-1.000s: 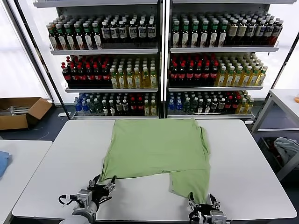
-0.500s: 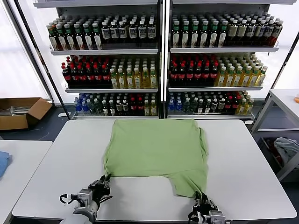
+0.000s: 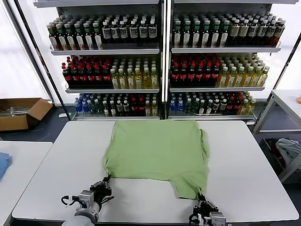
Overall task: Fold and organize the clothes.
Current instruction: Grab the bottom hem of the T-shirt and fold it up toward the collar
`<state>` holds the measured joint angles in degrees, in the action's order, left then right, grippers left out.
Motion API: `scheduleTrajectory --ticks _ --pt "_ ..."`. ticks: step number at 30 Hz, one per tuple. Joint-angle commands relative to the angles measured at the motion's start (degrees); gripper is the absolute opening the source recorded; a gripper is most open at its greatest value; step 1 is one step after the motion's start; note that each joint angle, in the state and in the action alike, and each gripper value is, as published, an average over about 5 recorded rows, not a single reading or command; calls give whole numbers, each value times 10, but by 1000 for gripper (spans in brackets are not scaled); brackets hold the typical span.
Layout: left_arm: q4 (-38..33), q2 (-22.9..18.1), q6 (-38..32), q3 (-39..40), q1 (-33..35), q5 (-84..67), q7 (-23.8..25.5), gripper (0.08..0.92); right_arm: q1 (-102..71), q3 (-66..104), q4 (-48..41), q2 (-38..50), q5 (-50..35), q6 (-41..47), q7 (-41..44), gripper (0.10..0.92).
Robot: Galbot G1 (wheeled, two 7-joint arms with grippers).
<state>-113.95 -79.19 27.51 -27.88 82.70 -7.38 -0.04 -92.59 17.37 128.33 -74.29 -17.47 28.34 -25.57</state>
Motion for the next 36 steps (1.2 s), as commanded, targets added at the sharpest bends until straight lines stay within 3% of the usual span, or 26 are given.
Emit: scheduleTrajectory --ticks 1,11,36 --pt "-28 -1 -83 1 -6 1 -5 83 12 10 24 0 6 -13 22 107" --pt "-10 4 -92 -2 -40 -18 -6 83 99 21 -5 -3 6 -19 35 107" --pt "182 31 -75 30 -247 -123 -26 83 408 3 -275 -11 -4 -20 62 107"
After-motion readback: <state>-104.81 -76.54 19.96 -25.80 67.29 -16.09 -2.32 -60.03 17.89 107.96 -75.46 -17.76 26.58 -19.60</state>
